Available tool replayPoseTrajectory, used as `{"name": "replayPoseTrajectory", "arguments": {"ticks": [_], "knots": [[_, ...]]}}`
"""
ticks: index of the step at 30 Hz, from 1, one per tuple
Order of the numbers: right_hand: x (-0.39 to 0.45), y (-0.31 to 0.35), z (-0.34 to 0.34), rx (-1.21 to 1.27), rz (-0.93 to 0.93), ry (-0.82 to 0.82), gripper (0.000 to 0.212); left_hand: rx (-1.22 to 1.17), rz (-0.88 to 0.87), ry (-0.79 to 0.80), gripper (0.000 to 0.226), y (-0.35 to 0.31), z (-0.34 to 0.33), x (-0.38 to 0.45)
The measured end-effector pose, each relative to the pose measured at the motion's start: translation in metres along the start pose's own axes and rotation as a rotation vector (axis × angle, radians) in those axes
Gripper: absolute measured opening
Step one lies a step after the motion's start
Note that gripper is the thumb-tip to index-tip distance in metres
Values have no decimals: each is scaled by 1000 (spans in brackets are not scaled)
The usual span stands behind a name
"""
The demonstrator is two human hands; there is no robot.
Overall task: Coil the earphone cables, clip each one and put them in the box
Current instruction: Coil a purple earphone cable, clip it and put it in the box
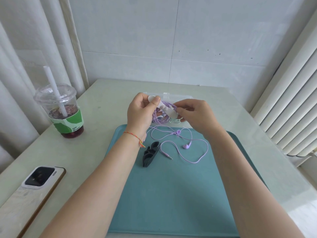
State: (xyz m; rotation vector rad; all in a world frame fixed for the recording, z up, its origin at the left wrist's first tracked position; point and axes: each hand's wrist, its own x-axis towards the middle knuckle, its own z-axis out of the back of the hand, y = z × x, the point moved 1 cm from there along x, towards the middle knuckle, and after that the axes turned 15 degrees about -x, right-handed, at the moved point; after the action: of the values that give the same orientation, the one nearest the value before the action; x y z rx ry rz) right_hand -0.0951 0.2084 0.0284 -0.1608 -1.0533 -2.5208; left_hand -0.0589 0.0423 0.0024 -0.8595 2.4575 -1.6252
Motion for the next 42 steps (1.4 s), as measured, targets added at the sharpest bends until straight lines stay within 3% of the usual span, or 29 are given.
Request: {"name": "replayPoseTrajectory", "arguments": {"ticks": [6, 12, 15, 17, 21, 27, 34, 40, 42], "knots": [[2, -3, 1, 36, -12, -32, 4, -15, 11, 3, 17, 1, 0, 0], [1, -4, 1, 141, -73, 51, 15, -58, 19, -44, 18, 0, -4, -3], [-1, -4, 0, 210, -85, 133, 6, -114, 64, -107, 19, 3, -4, -2], [-2, -5, -2, 154, -93, 163, 20, -158, 114, -138, 20, 4, -5, -2], [-1, -3, -4, 280, -77, 122, 18, -268, 222, -143, 21, 5, -8, -6], [-1, -3, 0, 425, -95, 131, 26, -204, 299, -50, 18, 2, -5, -6], [0, -9, 5, 183, -82, 189, 20, 82, 353, 140, 27, -1, 2, -4], [5, 7, 5, 136, -29, 145, 11, -62, 541, 359, 14, -4, -1, -12], [6, 11, 4, 110, -31, 139, 10, -122, 538, 366, 8, -5, -2, -12]]}}
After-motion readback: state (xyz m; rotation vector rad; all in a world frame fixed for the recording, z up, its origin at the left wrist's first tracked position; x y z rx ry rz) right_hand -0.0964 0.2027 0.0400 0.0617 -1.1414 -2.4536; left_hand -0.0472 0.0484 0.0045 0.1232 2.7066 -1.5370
